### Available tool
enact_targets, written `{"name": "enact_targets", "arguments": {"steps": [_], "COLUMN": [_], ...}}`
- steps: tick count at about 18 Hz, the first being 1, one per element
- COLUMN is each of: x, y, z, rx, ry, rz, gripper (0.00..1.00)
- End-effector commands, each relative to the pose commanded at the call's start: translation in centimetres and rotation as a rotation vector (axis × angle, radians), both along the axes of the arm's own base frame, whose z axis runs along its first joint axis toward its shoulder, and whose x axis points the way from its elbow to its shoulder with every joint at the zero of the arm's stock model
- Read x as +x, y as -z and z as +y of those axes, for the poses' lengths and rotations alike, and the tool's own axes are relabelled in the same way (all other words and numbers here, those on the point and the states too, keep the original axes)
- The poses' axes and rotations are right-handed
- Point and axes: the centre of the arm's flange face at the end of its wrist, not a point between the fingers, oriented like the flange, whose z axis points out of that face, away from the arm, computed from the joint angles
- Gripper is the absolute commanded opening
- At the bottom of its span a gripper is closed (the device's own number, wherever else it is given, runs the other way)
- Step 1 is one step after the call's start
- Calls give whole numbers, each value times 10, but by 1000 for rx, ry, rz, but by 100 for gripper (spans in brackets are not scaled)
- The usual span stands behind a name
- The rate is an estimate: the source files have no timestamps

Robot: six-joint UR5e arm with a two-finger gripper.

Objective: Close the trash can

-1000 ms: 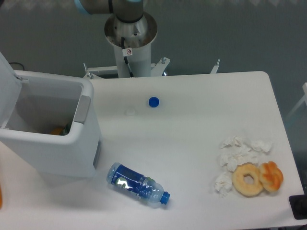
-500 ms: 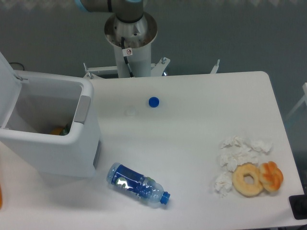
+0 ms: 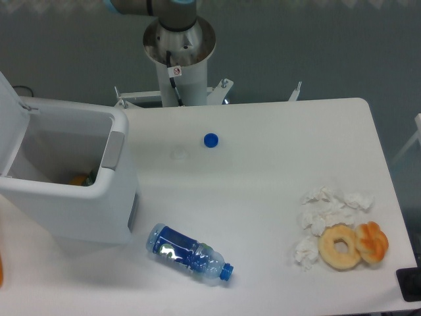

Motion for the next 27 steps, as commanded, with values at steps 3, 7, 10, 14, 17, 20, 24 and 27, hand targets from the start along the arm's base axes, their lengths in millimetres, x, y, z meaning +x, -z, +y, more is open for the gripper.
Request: {"name": "enact_targets", "arguments": {"steps": [3, 7, 10, 14, 17, 20, 24, 27], "x": [-2, -6, -8, -12, -32, -51, -70, -80], "y": [8, 16, 20, 24, 23, 19, 19, 20], "z": [10, 20, 24, 25, 23, 19, 17, 14], "rx": [0, -2, -3, 7, 6, 11, 20, 28], "ry": [12, 23, 25, 29, -16, -51, -75, -85], "rz": [10, 21, 28, 59, 74, 77, 92, 106], "gripper": [100, 100, 100, 100, 100, 100, 100, 100]}}
